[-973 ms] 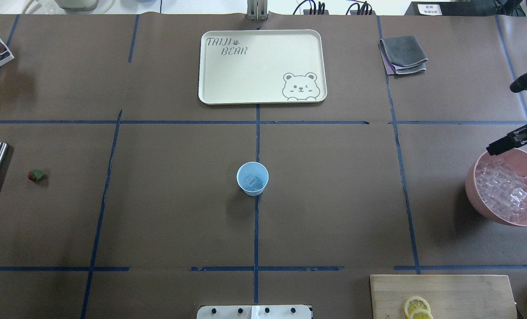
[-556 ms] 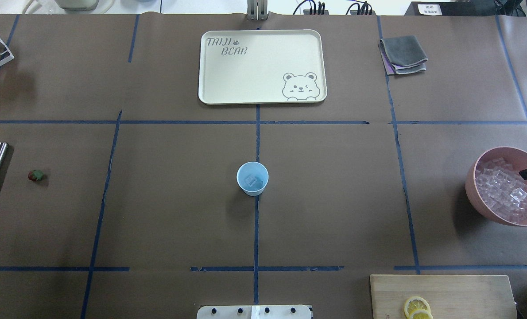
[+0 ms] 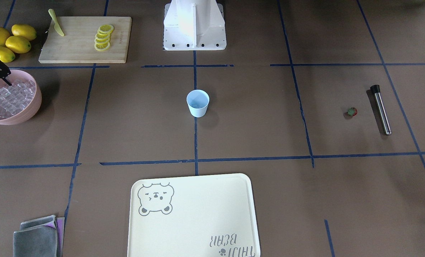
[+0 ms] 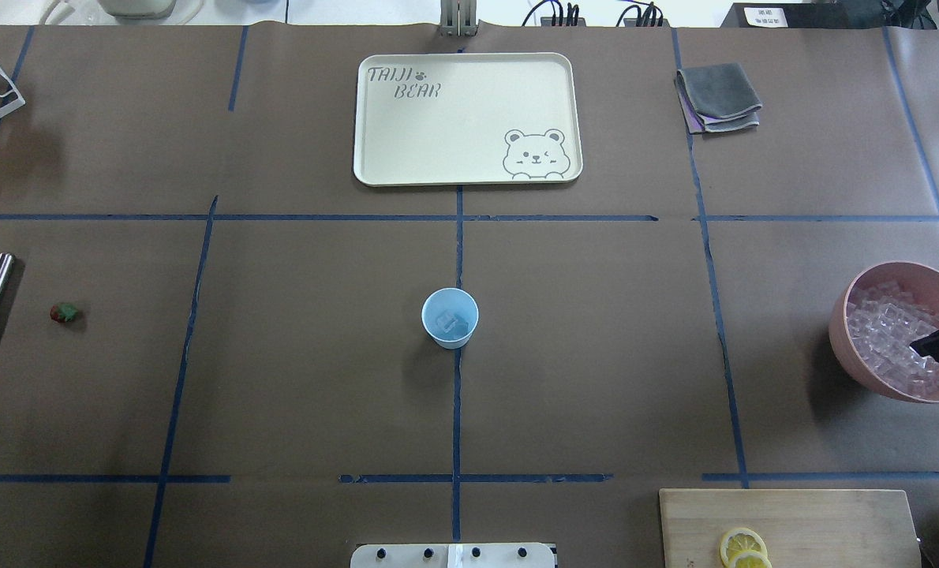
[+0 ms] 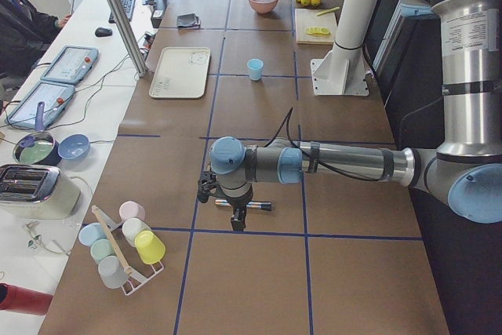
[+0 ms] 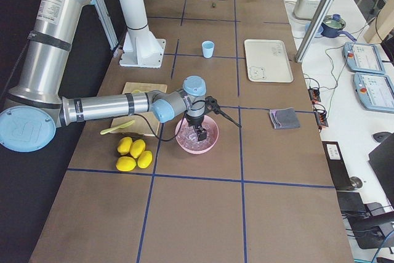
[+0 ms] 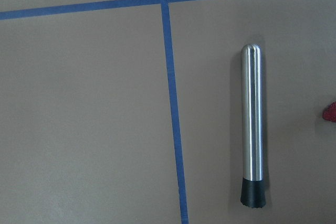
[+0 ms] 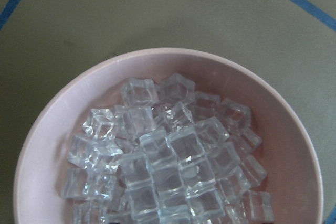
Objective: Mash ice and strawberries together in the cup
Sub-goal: 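Lower the right gripper into the bowl, grasp an ice cube, lift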
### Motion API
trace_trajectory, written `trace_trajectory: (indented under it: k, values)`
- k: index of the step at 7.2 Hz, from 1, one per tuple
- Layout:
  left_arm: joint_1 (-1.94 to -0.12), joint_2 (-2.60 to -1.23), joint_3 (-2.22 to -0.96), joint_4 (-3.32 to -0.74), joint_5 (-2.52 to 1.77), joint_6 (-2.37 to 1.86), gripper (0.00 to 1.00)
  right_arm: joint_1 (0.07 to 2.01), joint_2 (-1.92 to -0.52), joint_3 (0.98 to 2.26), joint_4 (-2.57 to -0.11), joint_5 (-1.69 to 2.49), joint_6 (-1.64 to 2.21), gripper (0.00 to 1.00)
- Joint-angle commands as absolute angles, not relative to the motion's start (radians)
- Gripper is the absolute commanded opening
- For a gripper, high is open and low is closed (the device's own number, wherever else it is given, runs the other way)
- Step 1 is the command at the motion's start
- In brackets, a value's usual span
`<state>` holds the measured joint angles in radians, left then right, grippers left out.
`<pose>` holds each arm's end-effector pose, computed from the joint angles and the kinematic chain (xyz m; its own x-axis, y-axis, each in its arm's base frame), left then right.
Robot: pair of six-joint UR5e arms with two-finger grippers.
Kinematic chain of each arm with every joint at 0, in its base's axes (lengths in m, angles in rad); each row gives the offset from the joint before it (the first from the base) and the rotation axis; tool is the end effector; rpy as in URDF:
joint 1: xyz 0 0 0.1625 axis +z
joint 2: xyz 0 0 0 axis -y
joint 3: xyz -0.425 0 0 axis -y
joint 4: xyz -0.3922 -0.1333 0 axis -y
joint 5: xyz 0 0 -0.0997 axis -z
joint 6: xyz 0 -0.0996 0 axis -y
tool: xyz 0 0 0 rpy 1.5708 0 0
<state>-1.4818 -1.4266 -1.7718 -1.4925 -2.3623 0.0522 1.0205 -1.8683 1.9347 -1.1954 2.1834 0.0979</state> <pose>-0.0241 -0.4325 0.6329 0.6958 0.0991 -0.7114 -0.1253 0.9920 0.0157 -0.1400 -0.3737 0.5738 0.6123 -0.5590 0.5591 0.4149 0.8291 0.3747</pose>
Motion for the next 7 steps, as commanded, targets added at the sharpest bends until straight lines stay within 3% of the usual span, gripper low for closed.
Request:
trace_trajectory:
  k: [1, 3, 4, 6, 7]
  values:
    - [-1.482, -1.427, -1.772, -1.493, -2.362, 0.052, 1.0, 0.996, -1.87, 1.901, -1.195, 2.184, 0.057, 0.85]
    - [-1.482, -1.427, -1.772, -1.493, -2.362, 0.052, 1.0, 0.996, -1.868, 1.879, -1.195, 2.186, 0.037, 0.8]
    - [-1.482, -1.427, -1.772, -1.493, -2.362, 0.052, 1.0, 0.996, -1.868, 1.881, -1.196, 2.189, 0.035, 0.67]
    - [-1.482, -1.427, -1.772, -1.493, -2.362, 0.052, 1.0, 0.997, -1.867, 1.882, -1.195, 2.209, 0.035, 0.25]
    - [-1.482, -1.427, -1.772, -1.493, -2.362, 0.052, 1.0, 0.999, -1.868, 1.887, -1.193, 2.223, 0.035, 0.17]
